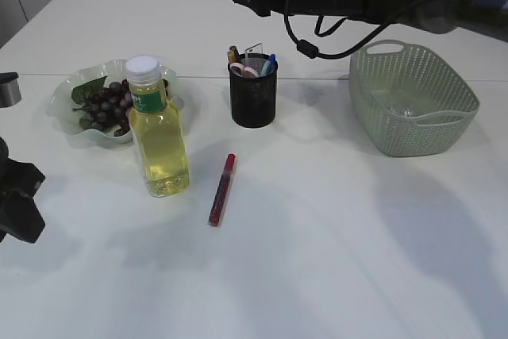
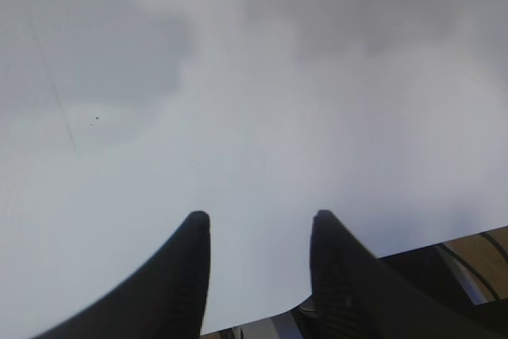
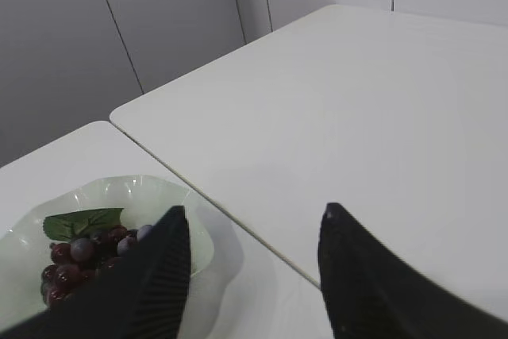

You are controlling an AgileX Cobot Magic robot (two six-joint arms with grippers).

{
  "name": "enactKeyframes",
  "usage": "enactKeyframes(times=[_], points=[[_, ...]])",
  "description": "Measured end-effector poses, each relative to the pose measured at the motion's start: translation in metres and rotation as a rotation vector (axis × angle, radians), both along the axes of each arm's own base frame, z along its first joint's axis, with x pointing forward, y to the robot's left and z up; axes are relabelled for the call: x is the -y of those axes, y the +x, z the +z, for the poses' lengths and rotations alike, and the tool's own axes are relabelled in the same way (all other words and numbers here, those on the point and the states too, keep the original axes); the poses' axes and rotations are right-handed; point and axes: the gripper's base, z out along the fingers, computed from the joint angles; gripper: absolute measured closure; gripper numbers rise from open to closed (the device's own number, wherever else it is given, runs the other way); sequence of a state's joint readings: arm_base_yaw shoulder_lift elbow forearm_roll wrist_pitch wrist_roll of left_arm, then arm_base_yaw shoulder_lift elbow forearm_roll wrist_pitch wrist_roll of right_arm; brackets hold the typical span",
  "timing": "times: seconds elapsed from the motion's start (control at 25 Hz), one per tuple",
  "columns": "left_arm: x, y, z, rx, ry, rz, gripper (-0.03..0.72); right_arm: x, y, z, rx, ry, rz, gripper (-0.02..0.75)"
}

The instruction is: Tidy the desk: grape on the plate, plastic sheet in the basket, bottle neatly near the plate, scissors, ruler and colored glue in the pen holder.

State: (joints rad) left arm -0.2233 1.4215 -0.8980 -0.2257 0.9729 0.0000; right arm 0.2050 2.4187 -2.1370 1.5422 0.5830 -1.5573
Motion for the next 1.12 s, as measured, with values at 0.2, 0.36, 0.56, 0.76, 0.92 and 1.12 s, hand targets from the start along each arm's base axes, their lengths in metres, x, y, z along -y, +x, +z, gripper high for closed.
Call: enactKeyframes(times=[0.2,0.36,0.56,0.76,0.92,1.12], points=[[0.000,0.000,0.000,0.002,0.000,0.000,0.379,0.005,-0.012,0.022,-0.207,-0.011,-0.058,0.320],[0.000,0.002,0.000,0.016,-0.002,0.003,0.380,0.010,-0.040,0.056,-0.421,-0.086,-0.098,0.320],[0.000,0.004,0.001,0.042,-0.005,0.009,0.380,0.007,-0.077,0.084,-0.673,-0.144,-0.149,0.342],[0.001,0.009,0.002,0.093,-0.012,0.019,0.380,-0.018,-0.103,0.081,-0.897,-0.195,-0.323,0.400],[0.001,0.012,0.003,0.127,-0.016,0.027,0.380,-0.044,-0.123,0.075,-0.947,-0.310,-0.438,0.407],[0.001,0.012,0.003,0.136,-0.017,0.028,0.380,-0.073,-0.137,0.068,-0.962,-0.343,-0.446,0.407]])
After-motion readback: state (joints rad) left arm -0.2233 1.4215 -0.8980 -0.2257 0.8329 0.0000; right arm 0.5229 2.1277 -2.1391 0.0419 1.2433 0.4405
